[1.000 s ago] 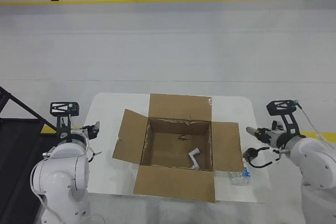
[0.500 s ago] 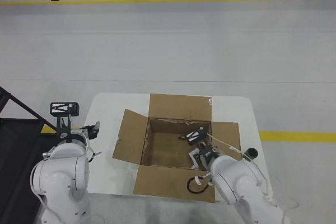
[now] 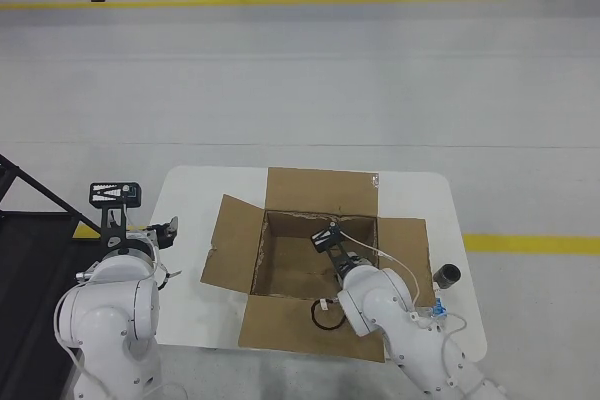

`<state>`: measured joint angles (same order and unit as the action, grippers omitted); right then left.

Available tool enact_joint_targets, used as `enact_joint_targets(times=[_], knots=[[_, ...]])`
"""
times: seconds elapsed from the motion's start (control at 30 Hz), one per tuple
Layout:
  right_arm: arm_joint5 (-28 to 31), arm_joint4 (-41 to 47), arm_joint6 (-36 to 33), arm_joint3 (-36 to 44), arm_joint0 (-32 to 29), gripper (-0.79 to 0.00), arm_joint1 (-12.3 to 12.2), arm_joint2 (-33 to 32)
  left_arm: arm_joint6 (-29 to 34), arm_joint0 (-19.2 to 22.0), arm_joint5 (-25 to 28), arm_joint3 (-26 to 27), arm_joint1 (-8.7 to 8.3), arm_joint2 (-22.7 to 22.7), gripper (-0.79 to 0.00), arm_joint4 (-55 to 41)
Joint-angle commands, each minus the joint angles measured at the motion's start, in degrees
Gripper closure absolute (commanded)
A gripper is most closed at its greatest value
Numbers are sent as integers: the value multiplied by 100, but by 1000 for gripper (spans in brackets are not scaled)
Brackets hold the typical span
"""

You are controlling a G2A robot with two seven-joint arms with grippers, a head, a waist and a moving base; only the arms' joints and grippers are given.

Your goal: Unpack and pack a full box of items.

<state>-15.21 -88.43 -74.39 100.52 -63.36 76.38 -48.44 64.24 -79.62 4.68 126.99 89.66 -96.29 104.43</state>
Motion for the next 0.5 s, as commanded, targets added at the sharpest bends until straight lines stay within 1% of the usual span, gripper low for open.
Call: enact_joint_targets(times=[0.0, 0.07, 0.13, 0.23, 0.27, 0.3, 0.33, 0.37, 0.4, 0.43, 0.47], knots=[[0, 0, 1, 0, 0, 0, 0, 0, 0, 0, 0, 0, 0, 0, -785, 0], [0, 0, 1, 0, 0, 0, 0, 0, 0, 0, 0, 0, 0, 0, -785, 0], [321, 18, 217, -71, -26, 0, -8, -12, 0, 0, 0, 0, 0, 0, -785, 0], [425, 146, 359, -319, -59, 0, -2, -140, 0, 0, 0, 0, 0, 0, -785, 0], [425, 222, 384, -400, -77, -89, 9, -151, 0, 0, 0, 0, 0, 0, -785, 0], [429, 324, 432, -463, -83, -102, 22, -166, 0, 0, 0, 0, 0, 0, -785, 0], [438, 390, 487, -555, -94, -95, 33, -171, 0, 0, 0, 0, 0, 0, -785, 0], [454, 400, 526, -654, -91, -114, 44, -161, 0, 0, 0, 0, 0, 0, -785, 0], [458, 375, 547, -771, -84, -200, 56, -137, 0, 0, 0, 0, 0, 0, -785, 0], [452, 401, 562, -868, -78, -317, 72, -113, 0, 0, 0, 0, 0, 0, -785, 0], [466, 460, 594, -952, -62, -311, 89, -98, 0, 0, 0, 0, 0, 0, -785, 0]])
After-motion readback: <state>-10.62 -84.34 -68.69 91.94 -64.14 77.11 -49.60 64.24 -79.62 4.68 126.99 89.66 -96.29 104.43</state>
